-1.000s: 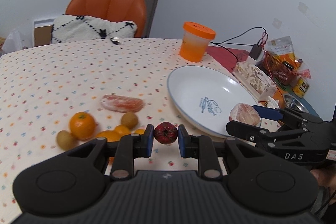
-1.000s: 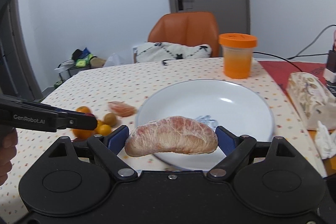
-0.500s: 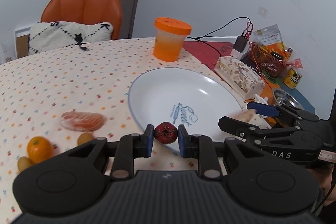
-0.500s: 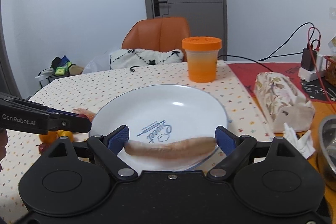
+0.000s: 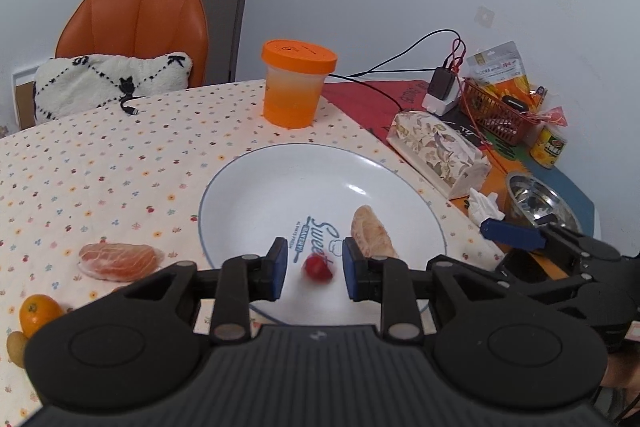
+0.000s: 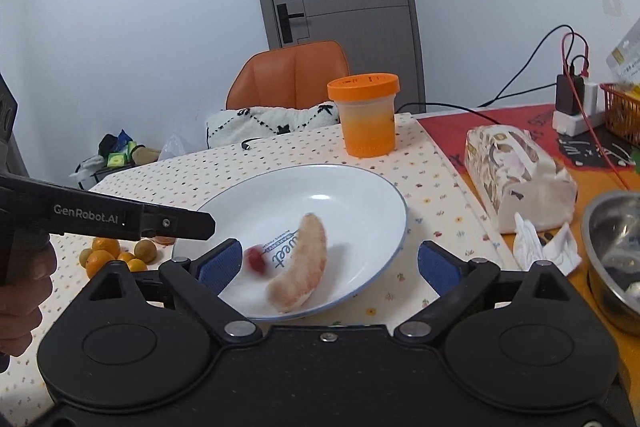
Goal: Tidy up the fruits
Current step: 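Open right tool to drop pomelo in plate while left tool releases red plum there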
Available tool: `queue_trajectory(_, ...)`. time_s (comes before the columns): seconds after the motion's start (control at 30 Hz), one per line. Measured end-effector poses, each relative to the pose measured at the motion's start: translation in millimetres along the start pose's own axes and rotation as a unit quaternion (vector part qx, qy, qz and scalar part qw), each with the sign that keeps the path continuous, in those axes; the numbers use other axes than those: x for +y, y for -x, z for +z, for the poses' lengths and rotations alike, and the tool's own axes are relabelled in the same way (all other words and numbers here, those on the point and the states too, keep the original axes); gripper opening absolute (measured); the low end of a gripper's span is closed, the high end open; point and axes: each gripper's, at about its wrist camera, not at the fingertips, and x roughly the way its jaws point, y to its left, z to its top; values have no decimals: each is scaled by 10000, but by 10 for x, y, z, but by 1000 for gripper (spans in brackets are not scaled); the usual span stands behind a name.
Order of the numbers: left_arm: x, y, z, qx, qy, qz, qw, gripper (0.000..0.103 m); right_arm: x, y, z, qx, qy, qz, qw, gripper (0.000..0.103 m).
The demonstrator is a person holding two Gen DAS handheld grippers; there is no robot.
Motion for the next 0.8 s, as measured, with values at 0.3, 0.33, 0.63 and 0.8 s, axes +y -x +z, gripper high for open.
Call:
queue_trajectory(0.3,145,283,-42,-260,5,444,9987,77,75,31,-4,-34,-175,125,9998,103)
queue_trajectory(0.33,169,327,-46,-328,2,527,9981,82,77,29,1,-34,-212,139,9997,103)
queue_trajectory(0.63,419,636,-107,-663,239,1024,9922,92,190,20,21,-48,-303,228,9993,103)
queue_trajectory(0.8,509,756,-169,-745,304,1190,9896,94,259,4,29,-21,-349,244,9991,103)
